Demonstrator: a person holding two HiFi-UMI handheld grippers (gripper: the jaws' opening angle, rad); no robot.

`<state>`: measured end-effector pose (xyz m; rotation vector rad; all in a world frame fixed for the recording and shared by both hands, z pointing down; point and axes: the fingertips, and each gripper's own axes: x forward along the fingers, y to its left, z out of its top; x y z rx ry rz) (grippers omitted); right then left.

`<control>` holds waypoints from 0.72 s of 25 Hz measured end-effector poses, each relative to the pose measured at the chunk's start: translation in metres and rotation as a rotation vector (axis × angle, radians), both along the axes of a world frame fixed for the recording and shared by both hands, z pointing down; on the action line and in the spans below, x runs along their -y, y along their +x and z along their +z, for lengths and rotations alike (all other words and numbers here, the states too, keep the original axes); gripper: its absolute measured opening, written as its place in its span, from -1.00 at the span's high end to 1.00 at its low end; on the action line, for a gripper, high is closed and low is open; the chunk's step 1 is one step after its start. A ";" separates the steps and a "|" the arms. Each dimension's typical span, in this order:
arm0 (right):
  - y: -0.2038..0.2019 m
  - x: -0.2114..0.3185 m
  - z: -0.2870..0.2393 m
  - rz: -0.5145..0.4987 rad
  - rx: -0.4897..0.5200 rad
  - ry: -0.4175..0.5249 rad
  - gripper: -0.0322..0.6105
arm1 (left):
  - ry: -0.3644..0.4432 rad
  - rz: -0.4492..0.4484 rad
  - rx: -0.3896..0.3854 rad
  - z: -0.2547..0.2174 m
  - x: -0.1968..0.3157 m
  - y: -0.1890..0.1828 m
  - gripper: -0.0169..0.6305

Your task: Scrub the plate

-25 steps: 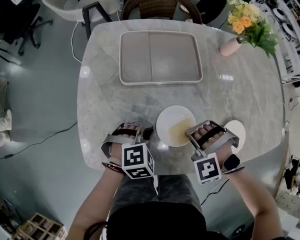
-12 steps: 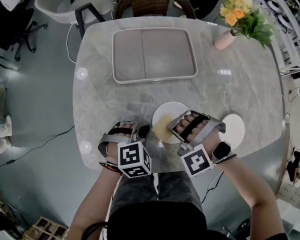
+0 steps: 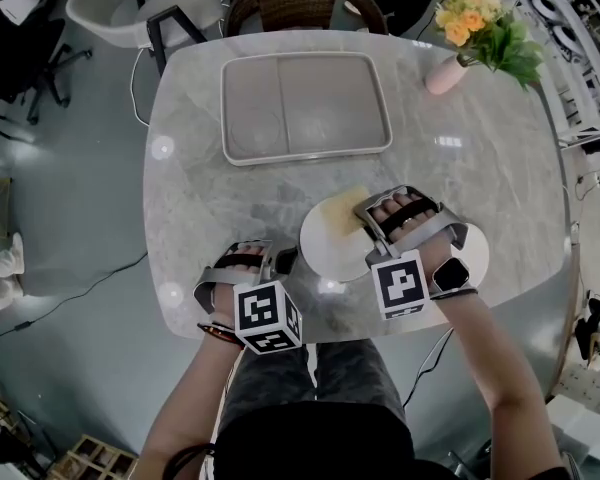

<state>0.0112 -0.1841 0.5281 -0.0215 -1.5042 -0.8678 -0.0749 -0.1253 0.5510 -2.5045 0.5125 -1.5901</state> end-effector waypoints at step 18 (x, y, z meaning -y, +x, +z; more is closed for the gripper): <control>0.046 -0.111 -0.003 -0.091 -0.080 -0.219 0.68 | -0.011 0.022 -0.016 0.000 -0.002 0.000 0.87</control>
